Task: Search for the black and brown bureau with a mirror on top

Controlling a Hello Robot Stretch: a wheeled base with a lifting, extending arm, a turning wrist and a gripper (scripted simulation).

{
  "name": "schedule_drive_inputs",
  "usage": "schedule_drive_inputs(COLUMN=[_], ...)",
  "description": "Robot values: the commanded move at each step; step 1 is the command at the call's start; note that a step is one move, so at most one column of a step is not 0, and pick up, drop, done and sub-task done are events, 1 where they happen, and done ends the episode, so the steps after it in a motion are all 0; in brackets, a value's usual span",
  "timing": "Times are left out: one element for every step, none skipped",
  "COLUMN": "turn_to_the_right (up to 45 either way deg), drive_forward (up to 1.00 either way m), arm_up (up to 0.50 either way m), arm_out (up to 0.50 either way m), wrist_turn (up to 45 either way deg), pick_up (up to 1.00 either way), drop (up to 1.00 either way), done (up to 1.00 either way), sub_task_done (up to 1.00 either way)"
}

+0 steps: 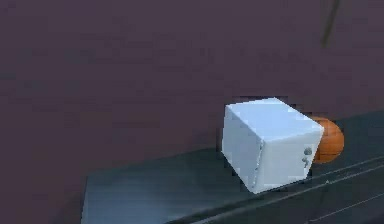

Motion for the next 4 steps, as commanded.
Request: schedule_drive_inputs(turn_to_the_right=[36.0, 0.0, 36.0, 0.0], drive_forward=[0.0, 0.55, 0.0, 1.0], arm_up=[0.0, 0.0, 0.0, 0.0], arm_out=[0.0, 0.0, 0.0, 0.0], wrist_turn=[0.0, 0.0, 0.0, 0.0], pick_up=[0.0, 0.0, 0.0, 0.0], drop=[0.0, 0.0, 0.0, 0.0], done=[0.0, 0.0, 0.0, 0.0], sub_task_done=[0.0, 0.0, 0.0, 0.0])
